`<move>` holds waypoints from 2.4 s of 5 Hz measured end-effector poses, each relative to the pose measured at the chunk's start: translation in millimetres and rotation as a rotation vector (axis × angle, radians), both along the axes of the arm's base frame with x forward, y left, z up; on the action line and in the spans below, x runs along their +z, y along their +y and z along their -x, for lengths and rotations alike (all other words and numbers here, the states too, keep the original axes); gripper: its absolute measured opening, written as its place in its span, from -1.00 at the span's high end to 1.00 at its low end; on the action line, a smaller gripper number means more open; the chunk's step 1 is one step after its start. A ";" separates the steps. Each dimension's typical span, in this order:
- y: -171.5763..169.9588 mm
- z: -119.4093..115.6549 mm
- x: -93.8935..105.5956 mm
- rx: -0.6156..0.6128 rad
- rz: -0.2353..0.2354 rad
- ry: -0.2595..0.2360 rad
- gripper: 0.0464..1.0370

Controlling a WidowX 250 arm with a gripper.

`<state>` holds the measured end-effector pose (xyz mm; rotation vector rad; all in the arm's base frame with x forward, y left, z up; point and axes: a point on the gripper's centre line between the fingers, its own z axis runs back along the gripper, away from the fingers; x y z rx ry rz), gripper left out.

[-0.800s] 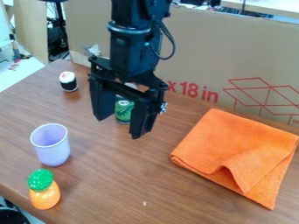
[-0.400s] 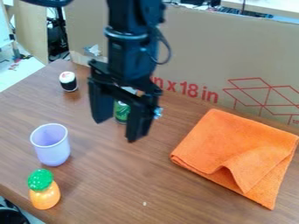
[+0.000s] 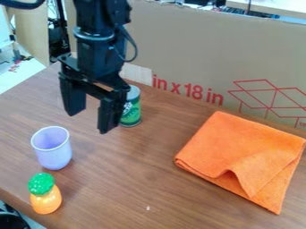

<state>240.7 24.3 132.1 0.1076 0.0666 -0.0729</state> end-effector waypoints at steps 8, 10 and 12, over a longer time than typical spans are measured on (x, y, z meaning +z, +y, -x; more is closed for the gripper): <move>56.6 2.9 -68.4 0.047 0.009 0.042 -0.93; 56.9 1.9 -89.2 0.045 0.050 0.078 -0.86; 58.6 0.7 -88.9 0.079 0.063 0.075 0.10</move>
